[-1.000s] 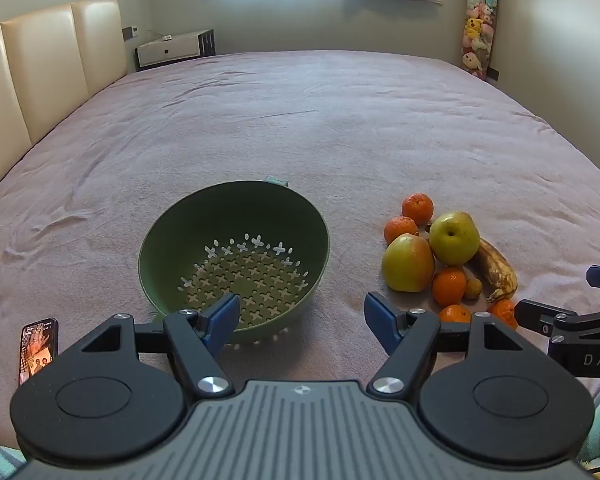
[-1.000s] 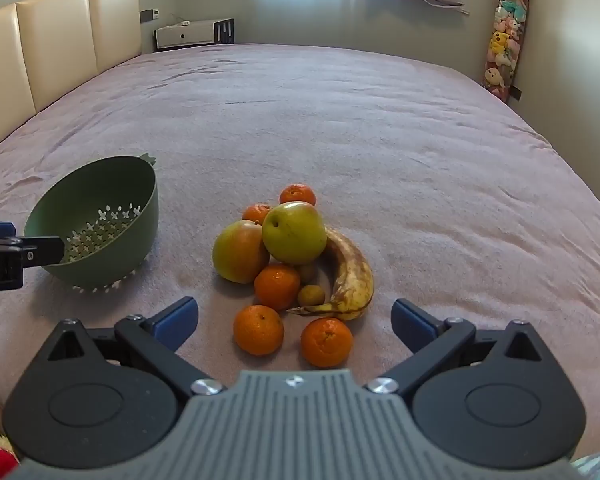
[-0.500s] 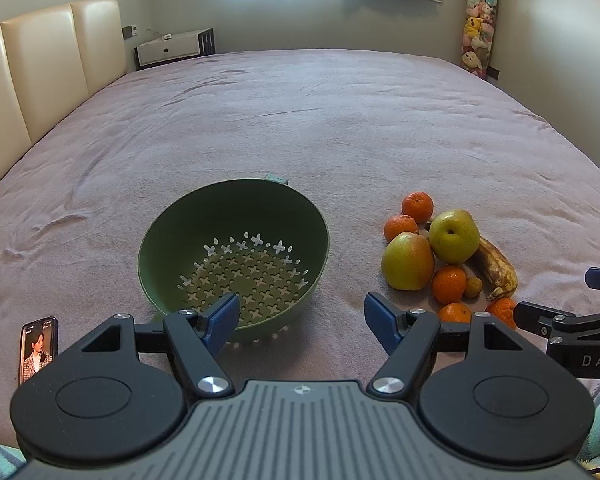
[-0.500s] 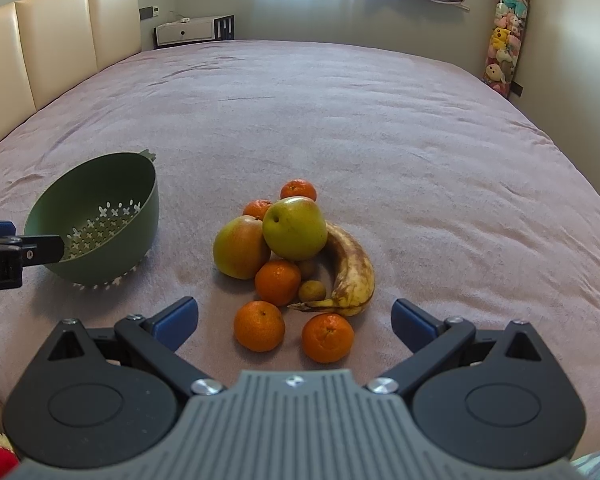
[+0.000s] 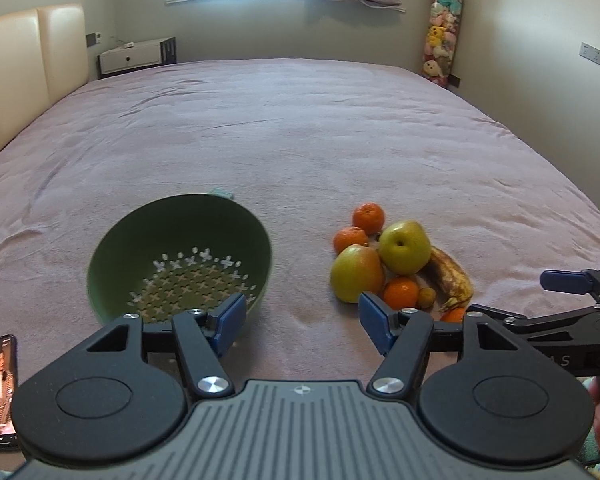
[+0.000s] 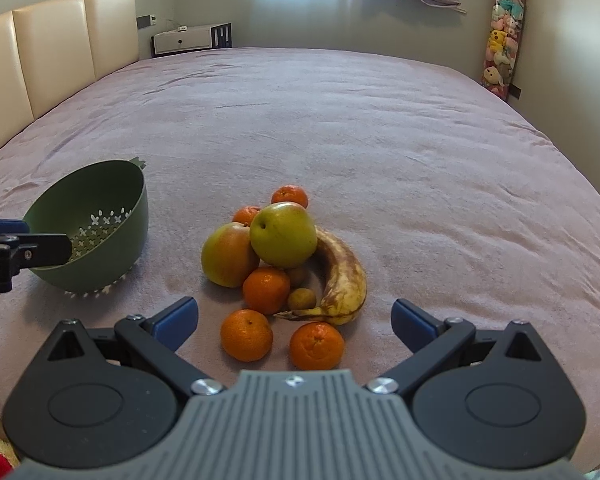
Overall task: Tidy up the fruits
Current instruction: 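Move the left tool to a pear while the right tool approaches the other pear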
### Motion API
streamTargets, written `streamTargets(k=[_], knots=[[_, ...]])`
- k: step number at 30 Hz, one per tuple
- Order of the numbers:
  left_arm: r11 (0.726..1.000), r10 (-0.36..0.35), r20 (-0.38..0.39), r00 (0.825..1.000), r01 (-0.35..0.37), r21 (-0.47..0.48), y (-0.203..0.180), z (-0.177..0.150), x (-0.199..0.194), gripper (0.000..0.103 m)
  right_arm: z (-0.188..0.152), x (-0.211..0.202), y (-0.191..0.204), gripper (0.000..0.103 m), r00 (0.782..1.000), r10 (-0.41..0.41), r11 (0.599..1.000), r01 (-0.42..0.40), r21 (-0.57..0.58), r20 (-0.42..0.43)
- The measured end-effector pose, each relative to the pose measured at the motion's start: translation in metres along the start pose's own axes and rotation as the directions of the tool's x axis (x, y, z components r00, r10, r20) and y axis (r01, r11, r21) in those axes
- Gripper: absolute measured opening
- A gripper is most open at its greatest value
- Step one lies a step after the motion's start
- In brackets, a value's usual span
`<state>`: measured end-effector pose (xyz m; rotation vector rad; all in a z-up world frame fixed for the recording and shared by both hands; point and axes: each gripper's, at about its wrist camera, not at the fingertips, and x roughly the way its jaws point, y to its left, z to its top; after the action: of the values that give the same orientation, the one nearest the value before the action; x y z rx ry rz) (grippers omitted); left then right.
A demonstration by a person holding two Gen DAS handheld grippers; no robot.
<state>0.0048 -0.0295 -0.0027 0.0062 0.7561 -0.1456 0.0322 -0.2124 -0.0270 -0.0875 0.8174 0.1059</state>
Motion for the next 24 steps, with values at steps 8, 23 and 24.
streamTargets(k=[8, 23, 24], knots=[[0.998, -0.056, -0.017, 0.998, 0.056, 0.022, -0.017, 0.016, 0.015, 0.069, 0.018, 0.014, -0.019, 0.099, 0.999, 0.001, 0.999, 0.001, 0.051, -0.040], [0.991, -0.121, -0.015, 0.992, 0.122, 0.050, -0.021, 0.030, 0.068, 0.069, 0.053, 0.061, -0.030, 0.087, 0.995, 0.056, 0.987, -0.044, 0.155, -0.078], [0.990, -0.122, -0.018, 0.992, 0.123, 0.061, -0.022, 0.028, 0.071, 0.069, 0.053, 0.064, -0.030, 0.087, 0.995, 0.060, 0.986, -0.047, 0.158, -0.080]])
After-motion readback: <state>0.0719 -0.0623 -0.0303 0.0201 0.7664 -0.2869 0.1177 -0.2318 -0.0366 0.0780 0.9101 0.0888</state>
